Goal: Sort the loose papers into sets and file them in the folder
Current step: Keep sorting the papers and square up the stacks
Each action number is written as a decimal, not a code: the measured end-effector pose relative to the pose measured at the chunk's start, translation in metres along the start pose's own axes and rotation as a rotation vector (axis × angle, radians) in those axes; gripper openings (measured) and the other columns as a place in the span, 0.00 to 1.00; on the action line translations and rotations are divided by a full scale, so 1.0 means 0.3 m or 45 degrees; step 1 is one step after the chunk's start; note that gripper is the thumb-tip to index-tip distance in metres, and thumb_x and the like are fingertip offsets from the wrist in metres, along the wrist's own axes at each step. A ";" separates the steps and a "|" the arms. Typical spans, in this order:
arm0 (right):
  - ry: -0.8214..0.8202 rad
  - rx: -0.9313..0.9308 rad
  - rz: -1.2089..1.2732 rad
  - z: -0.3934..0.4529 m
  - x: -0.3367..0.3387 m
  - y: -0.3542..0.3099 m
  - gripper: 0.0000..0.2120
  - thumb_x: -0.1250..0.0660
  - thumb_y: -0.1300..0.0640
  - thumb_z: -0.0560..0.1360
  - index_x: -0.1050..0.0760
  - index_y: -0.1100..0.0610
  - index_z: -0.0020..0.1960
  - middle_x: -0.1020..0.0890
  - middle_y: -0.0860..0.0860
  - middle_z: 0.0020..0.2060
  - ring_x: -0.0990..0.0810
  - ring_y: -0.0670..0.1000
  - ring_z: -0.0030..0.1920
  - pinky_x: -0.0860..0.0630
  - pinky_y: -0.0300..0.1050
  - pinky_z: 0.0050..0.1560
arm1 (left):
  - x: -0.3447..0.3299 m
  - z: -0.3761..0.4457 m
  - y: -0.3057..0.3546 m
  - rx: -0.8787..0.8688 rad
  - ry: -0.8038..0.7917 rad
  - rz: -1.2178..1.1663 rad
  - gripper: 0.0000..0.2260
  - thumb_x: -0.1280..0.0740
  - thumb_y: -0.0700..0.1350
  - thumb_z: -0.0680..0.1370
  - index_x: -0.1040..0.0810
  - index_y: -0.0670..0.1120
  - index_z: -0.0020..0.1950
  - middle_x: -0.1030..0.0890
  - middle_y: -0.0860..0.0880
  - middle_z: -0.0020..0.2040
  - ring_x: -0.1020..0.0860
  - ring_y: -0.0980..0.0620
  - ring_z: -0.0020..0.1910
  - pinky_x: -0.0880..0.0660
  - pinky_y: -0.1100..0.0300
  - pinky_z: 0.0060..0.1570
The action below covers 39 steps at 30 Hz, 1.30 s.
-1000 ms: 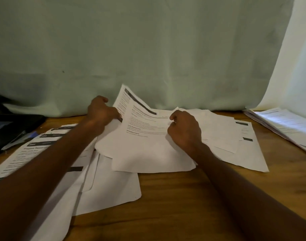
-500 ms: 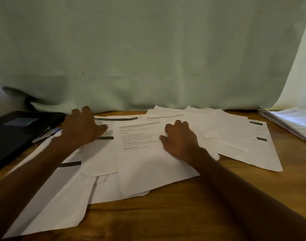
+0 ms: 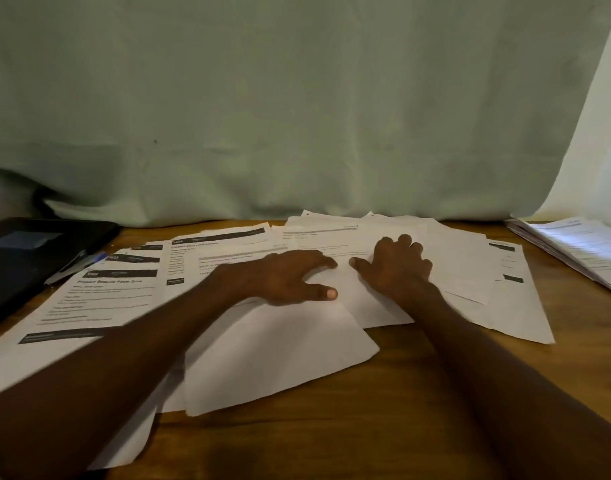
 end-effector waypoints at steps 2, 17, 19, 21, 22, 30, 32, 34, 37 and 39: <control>-0.002 -0.027 0.078 0.018 -0.005 0.012 0.29 0.31 0.34 0.75 0.28 0.56 0.65 0.25 0.57 0.64 0.27 0.61 0.66 0.30 0.57 0.64 | 0.013 -0.007 -0.011 -0.102 -0.045 -0.091 0.27 0.32 0.64 0.78 0.31 0.60 0.76 0.32 0.59 0.77 0.37 0.57 0.76 0.42 0.54 0.77; 0.799 -0.079 1.360 0.093 0.150 0.100 0.07 0.32 0.58 0.80 0.19 0.57 0.57 0.16 0.50 0.51 0.19 0.47 0.48 0.26 0.35 0.47 | 0.060 -0.118 -0.156 0.430 0.331 -0.125 0.25 0.40 0.69 0.78 0.17 0.51 0.58 0.19 0.54 0.58 0.23 0.53 0.57 0.29 0.55 0.56; 0.758 -0.141 1.579 0.109 0.153 0.124 0.06 0.31 0.59 0.80 0.19 0.57 0.56 0.16 0.50 0.52 0.19 0.44 0.46 0.26 0.30 0.46 | 0.074 -0.118 -0.124 0.464 0.518 -0.351 0.30 0.43 0.70 0.78 0.18 0.49 0.62 0.20 0.54 0.60 0.23 0.52 0.60 0.30 0.54 0.58; 0.622 -0.178 1.703 0.117 0.150 0.132 0.04 0.29 0.60 0.79 0.18 0.58 0.53 0.15 0.50 0.50 0.18 0.45 0.46 0.21 0.37 0.49 | 0.111 -0.124 -0.088 0.471 0.683 -0.826 0.34 0.44 0.73 0.76 0.21 0.49 0.66 0.19 0.53 0.60 0.22 0.50 0.61 0.28 0.51 0.62; 0.563 -0.166 1.721 0.115 0.142 0.123 0.02 0.29 0.60 0.78 0.18 0.58 0.50 0.15 0.49 0.47 0.18 0.47 0.45 0.20 0.41 0.51 | 0.132 -0.125 -0.075 0.498 0.711 -1.106 0.37 0.44 0.75 0.73 0.23 0.49 0.69 0.18 0.52 0.59 0.21 0.50 0.61 0.25 0.49 0.64; 0.065 0.124 1.406 -0.015 -0.013 -0.112 0.07 0.27 0.53 0.75 0.16 0.57 0.43 0.14 0.53 0.39 0.14 0.55 0.44 0.17 0.57 0.54 | 0.178 -0.171 -0.157 0.542 0.854 -1.357 0.19 0.22 0.40 0.73 0.19 0.40 0.63 0.15 0.43 0.58 0.16 0.45 0.52 0.20 0.51 0.58; 0.046 0.145 1.351 -0.025 -0.025 -0.118 0.09 0.34 0.54 0.79 0.16 0.54 0.45 0.13 0.51 0.40 0.14 0.56 0.44 0.17 0.59 0.53 | 0.186 -0.195 -0.220 0.651 0.825 -1.042 0.17 0.22 0.34 0.72 0.18 0.39 0.60 0.17 0.44 0.56 0.19 0.47 0.50 0.25 0.57 0.52; 0.170 0.318 0.824 -0.023 -0.013 -0.085 0.10 0.37 0.56 0.80 0.18 0.51 0.56 0.13 0.49 0.51 0.16 0.54 0.53 0.20 0.54 0.59 | 0.209 -0.226 -0.311 0.844 0.728 -0.618 0.18 0.20 0.36 0.70 0.20 0.38 0.58 0.18 0.43 0.55 0.23 0.47 0.48 0.29 0.57 0.47; -0.152 0.457 0.251 -0.011 -0.012 -0.039 0.27 0.33 0.42 0.79 0.30 0.51 0.75 0.27 0.49 0.74 0.29 0.53 0.73 0.33 0.51 0.72 | 0.216 -0.266 -0.406 1.078 0.590 -0.307 0.25 0.18 0.42 0.67 0.22 0.36 0.59 0.19 0.37 0.58 0.21 0.39 0.52 0.27 0.54 0.47; -0.381 0.426 0.218 0.007 -0.022 -0.031 0.37 0.33 0.34 0.76 0.37 0.51 0.79 0.35 0.48 0.78 0.35 0.53 0.77 0.37 0.52 0.75 | 0.203 -0.270 -0.406 1.094 0.550 -0.179 0.27 0.18 0.43 0.67 0.24 0.37 0.61 0.20 0.35 0.60 0.21 0.35 0.58 0.26 0.53 0.50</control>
Point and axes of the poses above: each hand's wrist, its own z-axis towards the middle knuckle, its own x-axis out of the back of the hand, y = z × x, the point moved 1 cm from there along z, towards the middle knuckle
